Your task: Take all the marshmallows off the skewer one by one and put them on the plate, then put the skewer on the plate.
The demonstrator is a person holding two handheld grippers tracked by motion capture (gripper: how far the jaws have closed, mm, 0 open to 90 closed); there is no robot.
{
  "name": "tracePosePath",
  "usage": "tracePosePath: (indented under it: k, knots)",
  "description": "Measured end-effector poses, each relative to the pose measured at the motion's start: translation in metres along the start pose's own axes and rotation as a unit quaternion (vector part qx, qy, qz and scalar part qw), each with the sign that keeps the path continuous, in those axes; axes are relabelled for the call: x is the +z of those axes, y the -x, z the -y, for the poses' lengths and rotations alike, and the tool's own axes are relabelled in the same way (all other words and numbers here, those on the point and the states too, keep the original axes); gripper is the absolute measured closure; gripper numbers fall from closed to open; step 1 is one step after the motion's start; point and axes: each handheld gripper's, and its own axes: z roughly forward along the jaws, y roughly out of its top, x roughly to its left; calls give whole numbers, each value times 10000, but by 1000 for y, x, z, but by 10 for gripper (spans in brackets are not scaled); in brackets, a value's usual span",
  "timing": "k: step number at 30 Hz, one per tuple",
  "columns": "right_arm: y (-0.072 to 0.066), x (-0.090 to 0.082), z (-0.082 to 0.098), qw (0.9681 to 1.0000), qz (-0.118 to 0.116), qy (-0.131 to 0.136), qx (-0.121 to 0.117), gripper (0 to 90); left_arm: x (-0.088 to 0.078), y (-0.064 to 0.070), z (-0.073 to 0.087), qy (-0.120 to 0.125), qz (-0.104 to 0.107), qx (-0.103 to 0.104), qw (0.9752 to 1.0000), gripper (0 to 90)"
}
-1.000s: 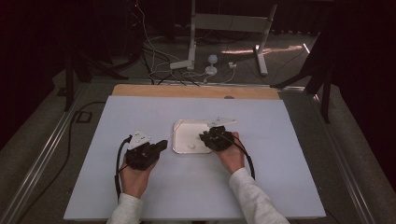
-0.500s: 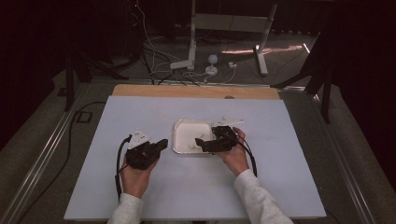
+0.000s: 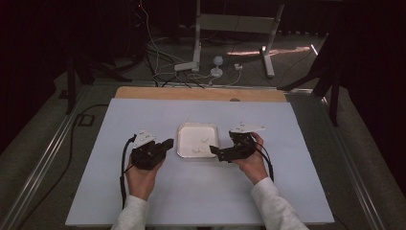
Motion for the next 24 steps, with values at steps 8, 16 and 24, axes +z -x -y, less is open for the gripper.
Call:
tracePosePath:
  k: [8,16,24]
  knots:
    - [9,-21,11,9998,177,129,-19,0,7,1,-5,48,-4,-36,10000,896]
    - [17,-32,23,9996,234,131,50,0,17,1,-10,78,-79,-33,9999,895]
    - [24,-45,34,9994,276,175,112,0,30,3,-14,114,-139,-80,9998,895]
